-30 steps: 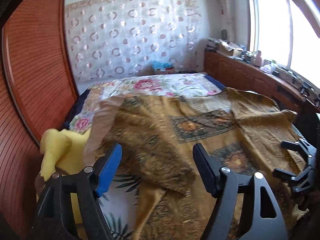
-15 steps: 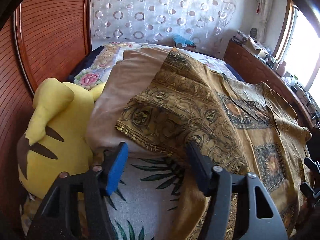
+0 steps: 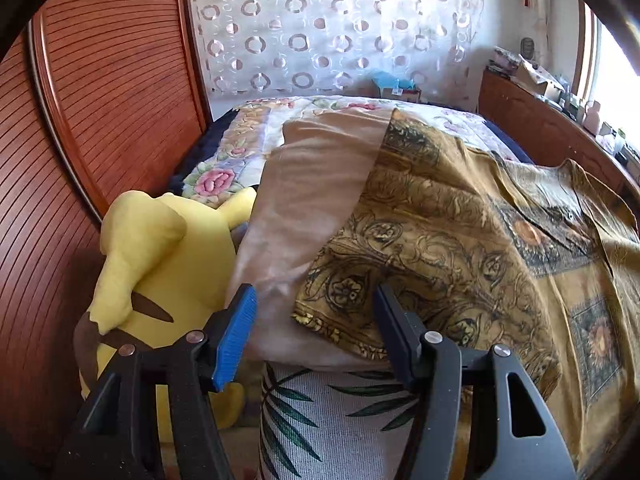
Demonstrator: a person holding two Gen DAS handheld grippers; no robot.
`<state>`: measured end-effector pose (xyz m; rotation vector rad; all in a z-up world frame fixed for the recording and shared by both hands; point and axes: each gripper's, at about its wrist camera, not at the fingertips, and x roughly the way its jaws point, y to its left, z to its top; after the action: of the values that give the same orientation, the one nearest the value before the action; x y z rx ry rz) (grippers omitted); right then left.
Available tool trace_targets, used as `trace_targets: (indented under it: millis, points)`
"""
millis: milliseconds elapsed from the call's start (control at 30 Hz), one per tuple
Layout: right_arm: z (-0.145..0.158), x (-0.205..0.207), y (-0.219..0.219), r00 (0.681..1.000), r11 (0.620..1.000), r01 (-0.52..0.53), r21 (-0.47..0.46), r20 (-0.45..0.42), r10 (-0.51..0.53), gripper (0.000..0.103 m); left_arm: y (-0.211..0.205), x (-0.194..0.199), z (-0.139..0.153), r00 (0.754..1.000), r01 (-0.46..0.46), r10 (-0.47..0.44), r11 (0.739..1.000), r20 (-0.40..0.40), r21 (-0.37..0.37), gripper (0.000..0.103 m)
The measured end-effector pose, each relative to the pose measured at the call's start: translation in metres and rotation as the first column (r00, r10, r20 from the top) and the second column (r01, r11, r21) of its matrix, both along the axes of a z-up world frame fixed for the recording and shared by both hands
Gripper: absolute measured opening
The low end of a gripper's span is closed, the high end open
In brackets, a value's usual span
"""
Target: Fold small clothes
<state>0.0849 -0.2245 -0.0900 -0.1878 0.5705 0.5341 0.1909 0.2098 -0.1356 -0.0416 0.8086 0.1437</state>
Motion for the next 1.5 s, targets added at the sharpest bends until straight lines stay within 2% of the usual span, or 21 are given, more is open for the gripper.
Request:
trace_targets:
  millis: [33,67,100,167,233,400,567,733,1000,1133,1200,1233,1300,1367,1433,1500]
  points:
    - [0.002,0.001,0.002,1.0,1.0,-0.007,-0.004,0.008,0.007,0.103,0.002,0.0,-0.001,1.0,0.009,-0.009,1.0,-0.003,-0.012,0.057]
    - [0.004,0.002,0.002,1.0,1.0,-0.011,-0.002,0.014,0.011,0.103,0.003,-0.001,-0.002,1.0,0.019,-0.019,0.999,-0.006,-0.029,0.045]
    - [0.008,0.004,0.002,1.0,1.0,-0.016,0.008,0.021,0.016,0.103,0.004,-0.002,-0.003,1.0,0.027,-0.027,0.999,-0.011,-0.043,0.039]
    - [0.015,0.007,0.001,0.999,0.999,-0.018,0.027,0.035,0.017,0.103,0.003,-0.002,-0.003,0.999,0.026,-0.027,0.999,-0.022,-0.024,0.02]
    - [0.022,0.008,0.001,0.999,0.999,-0.016,0.038,0.052,0.014,0.103,0.002,-0.003,-0.001,0.999,0.025,-0.025,1.0,-0.025,-0.009,0.01]
    - [0.022,0.005,-0.004,0.998,0.998,-0.001,0.056,0.068,-0.003,0.103,-0.002,-0.012,0.014,1.0,0.03,-0.03,0.999,0.009,0.011,0.008]
    - [0.013,0.008,-0.006,0.999,0.998,0.012,0.069,0.044,-0.015,0.103,-0.011,-0.015,0.016,0.998,0.058,-0.058,0.997,-0.002,0.04,0.008]
    - [0.013,0.01,-0.003,0.999,0.998,0.019,0.068,0.039,-0.022,0.103,-0.025,-0.017,0.029,0.995,0.093,-0.094,0.995,0.045,0.023,0.006]
    - [0.017,0.019,-0.01,0.996,0.996,0.067,0.064,0.051,-0.071,0.103,-0.081,0.011,0.09,0.962,0.232,-0.226,0.972,0.152,-0.022,0.005]
    - [0.015,0.023,-0.02,0.993,0.993,0.1,0.065,0.05,-0.103,0.103,-0.116,0.029,0.11,0.94,0.3,-0.293,0.954,0.173,-0.011,0.005]
    - [0.014,0.024,-0.023,0.992,0.991,0.111,0.071,0.044,-0.114,0.103,-0.133,0.038,0.118,0.927,0.33,-0.327,0.944,0.181,0.018,0.006]
    - [0.013,0.025,-0.024,0.992,0.99,0.116,0.074,0.042,-0.12,0.103,-0.136,0.04,0.12,0.926,0.333,-0.332,0.943,0.181,0.023,0.006]
    - [0.012,0.025,-0.03,0.991,0.989,0.126,0.084,0.034,-0.129,0.103,-0.142,0.044,0.124,0.924,0.343,-0.342,0.939,0.172,0.029,0.015]
    - [0.012,0.026,-0.034,0.99,0.987,0.135,0.09,0.032,-0.138,0.103,-0.145,0.041,0.126,0.921,0.344,-0.344,0.938,0.184,0.031,0.042]
    - [0.012,0.025,-0.036,0.988,0.985,0.145,0.092,0.033,-0.149,0.103,-0.146,0.036,0.125,0.913,0.361,-0.359,0.932,0.196,0.029,0.049]
    - [0.013,0.026,-0.04,0.986,0.983,0.158,0.096,0.034,-0.162,0.103,-0.145,0.03,0.12,0.912,0.369,-0.367,0.929,0.183,0.024,0.064]
